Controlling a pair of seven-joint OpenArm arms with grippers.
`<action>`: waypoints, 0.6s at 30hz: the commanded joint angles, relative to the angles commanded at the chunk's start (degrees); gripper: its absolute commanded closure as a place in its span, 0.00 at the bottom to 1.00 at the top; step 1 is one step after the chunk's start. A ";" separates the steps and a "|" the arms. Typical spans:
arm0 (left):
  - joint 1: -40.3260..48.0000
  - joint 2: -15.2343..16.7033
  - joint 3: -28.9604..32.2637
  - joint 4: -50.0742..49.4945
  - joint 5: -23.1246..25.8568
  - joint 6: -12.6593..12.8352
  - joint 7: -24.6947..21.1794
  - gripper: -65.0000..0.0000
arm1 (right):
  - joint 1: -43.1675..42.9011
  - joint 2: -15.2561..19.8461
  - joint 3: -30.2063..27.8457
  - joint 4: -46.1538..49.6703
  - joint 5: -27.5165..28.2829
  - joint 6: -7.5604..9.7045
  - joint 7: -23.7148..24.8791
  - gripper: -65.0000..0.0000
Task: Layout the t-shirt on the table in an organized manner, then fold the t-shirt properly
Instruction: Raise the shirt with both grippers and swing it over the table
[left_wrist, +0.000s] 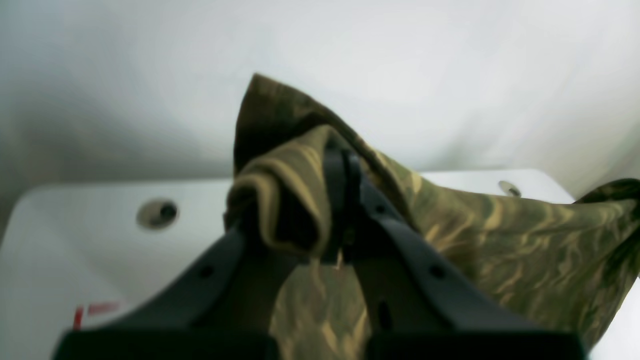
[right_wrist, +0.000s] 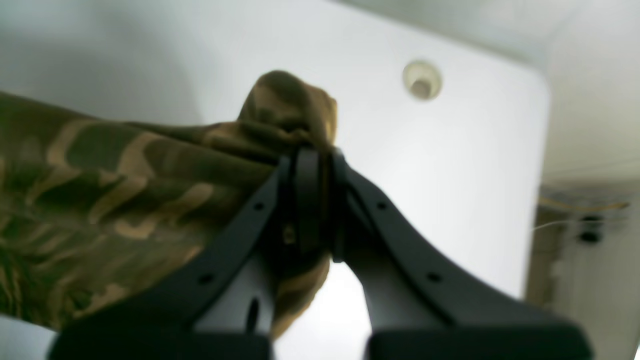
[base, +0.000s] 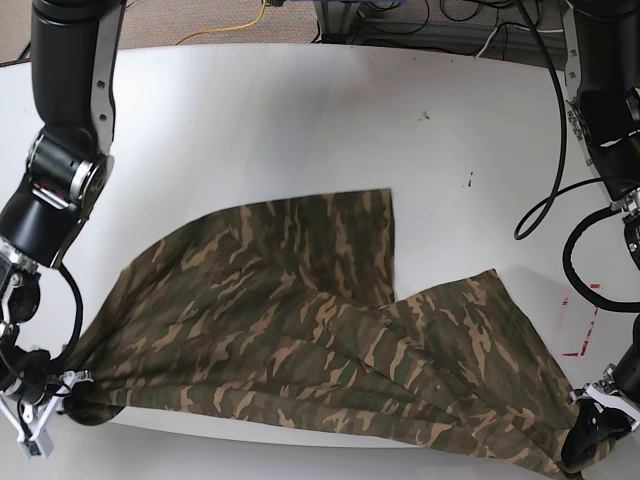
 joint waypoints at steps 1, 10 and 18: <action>-0.88 0.00 0.09 0.00 0.00 0.00 0.00 1.00 | 0.79 0.00 -0.18 0.00 0.00 0.00 0.00 0.98; -12.04 -0.18 0.26 -4.31 -1.32 -0.09 0.09 1.00 | 11.96 1.58 -6.33 -0.09 0.00 0.00 -0.35 0.98; -25.41 -0.97 0.35 -11.16 -3.43 -0.09 1.05 1.00 | 22.86 1.93 -9.32 -0.09 0.00 0.00 -2.37 0.98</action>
